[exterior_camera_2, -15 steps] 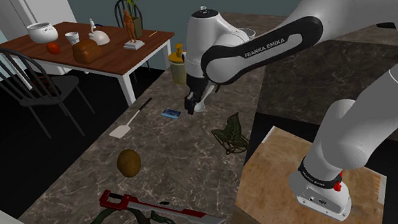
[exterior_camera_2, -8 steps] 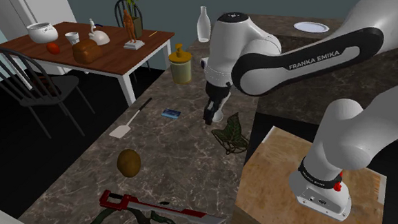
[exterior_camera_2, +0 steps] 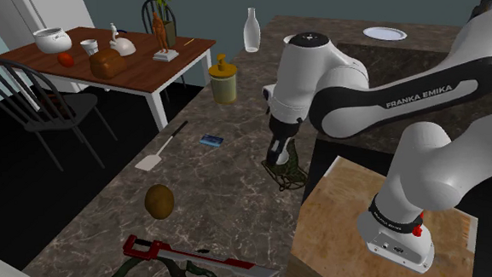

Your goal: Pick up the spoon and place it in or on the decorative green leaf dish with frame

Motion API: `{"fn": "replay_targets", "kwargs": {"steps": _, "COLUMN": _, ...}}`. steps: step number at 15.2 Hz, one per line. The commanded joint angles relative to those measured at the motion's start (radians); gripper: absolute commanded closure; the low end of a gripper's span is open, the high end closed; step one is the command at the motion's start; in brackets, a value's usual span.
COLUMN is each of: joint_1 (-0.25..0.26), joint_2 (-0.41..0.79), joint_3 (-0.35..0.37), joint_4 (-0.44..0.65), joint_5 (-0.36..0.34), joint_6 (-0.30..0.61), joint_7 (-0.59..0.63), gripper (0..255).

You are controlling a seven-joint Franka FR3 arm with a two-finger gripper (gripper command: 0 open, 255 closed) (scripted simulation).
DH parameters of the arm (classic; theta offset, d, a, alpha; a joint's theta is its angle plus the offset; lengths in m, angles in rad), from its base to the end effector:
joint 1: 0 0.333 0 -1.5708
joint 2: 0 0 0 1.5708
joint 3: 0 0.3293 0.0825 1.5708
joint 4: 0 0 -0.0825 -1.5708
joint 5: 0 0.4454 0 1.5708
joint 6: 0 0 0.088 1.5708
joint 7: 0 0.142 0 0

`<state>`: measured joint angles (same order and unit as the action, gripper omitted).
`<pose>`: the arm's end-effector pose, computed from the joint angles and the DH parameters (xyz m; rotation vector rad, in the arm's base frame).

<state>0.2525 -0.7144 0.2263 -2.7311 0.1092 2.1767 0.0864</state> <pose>0.3531 0.1763 0.3857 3.0849 0.4564 0.2488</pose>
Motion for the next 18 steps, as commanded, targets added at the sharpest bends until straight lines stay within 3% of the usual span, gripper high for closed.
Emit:
{"fn": "replay_targets", "kwargs": {"steps": 1, "joint_1": 0.000, "joint_2": 0.013, "joint_3": 0.004, "joint_4": -0.020, "joint_5": 0.002, "joint_6": 0.033, "joint_7": 0.001, "gripper": 255}}
{"fn": "replay_targets", "kwargs": {"steps": 9, "joint_1": 0.001, "joint_2": 0.074, "joint_3": 0.022, "joint_4": -0.094, "joint_5": 0.010, "joint_6": 0.169, "joint_7": 0.008, "gripper": 255}}
{"fn": "replay_targets", "kwargs": {"steps": 17, "joint_1": 0.001, "joint_2": 0.074, "joint_3": 0.022, "joint_4": -0.094, "joint_5": 0.010, "joint_6": 0.168, "joint_7": 0.008, "gripper": 255}}
{"fn": "replay_targets", "kwargs": {"steps": 18, "joint_1": 0.001, "joint_2": 0.074, "joint_3": 0.022, "joint_4": -0.094, "joint_5": 0.010, "joint_6": 0.168, "joint_7": 0.008, "gripper": 0}}
